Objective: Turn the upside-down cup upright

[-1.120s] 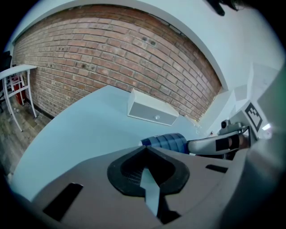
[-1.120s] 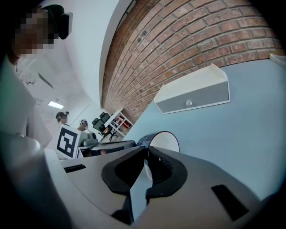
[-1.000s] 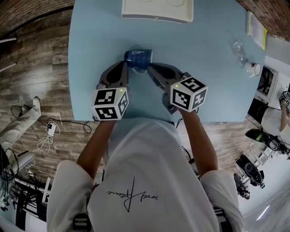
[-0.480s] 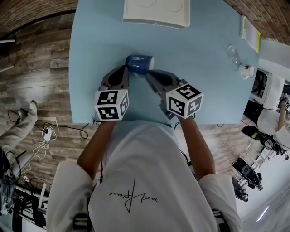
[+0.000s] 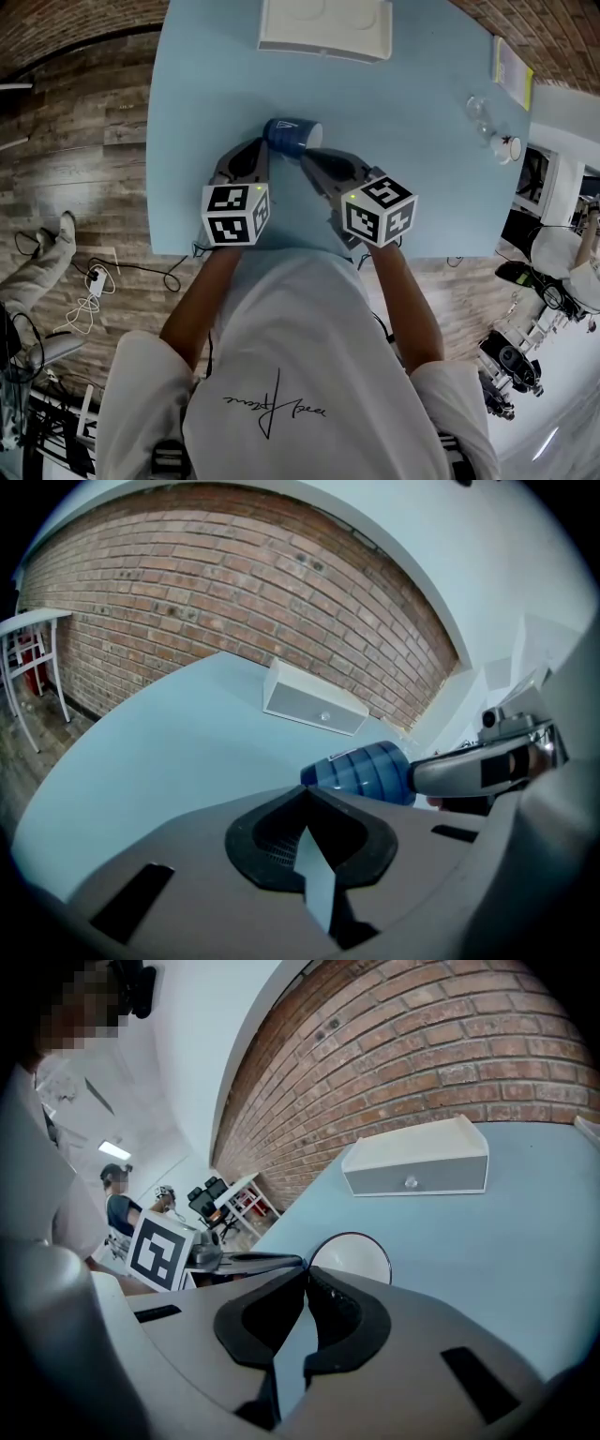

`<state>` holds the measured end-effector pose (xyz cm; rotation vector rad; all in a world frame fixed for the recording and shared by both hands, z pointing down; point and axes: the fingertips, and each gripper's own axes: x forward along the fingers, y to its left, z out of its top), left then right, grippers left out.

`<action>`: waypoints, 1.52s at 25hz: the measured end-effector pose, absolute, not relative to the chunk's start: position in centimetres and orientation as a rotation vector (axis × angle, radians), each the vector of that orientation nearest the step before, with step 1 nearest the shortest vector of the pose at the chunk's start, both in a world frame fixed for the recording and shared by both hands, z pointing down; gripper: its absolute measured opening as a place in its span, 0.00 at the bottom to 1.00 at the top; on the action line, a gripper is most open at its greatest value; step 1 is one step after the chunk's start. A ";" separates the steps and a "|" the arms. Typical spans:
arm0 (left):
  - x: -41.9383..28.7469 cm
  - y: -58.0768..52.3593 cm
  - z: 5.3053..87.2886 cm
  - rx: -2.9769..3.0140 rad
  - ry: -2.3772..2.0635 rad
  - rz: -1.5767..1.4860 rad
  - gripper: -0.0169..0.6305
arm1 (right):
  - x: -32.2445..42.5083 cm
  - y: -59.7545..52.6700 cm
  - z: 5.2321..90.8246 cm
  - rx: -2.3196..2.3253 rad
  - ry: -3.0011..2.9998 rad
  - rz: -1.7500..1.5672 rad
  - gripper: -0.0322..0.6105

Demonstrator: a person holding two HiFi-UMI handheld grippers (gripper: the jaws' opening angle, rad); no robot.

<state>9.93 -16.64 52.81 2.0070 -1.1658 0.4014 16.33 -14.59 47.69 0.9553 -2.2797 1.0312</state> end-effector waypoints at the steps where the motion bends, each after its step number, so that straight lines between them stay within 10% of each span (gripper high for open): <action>1: 9.9 -16.6 52.8 2.007 -1.164 0.401 0.04 | 16.3 -14.6 47.6 0.954 -2.280 1.027 0.09; 38: 9.9 -15.7 53.3 2.000 -1.109 0.413 0.04 | 12.9 -15.2 47.2 0.871 -2.323 1.007 0.09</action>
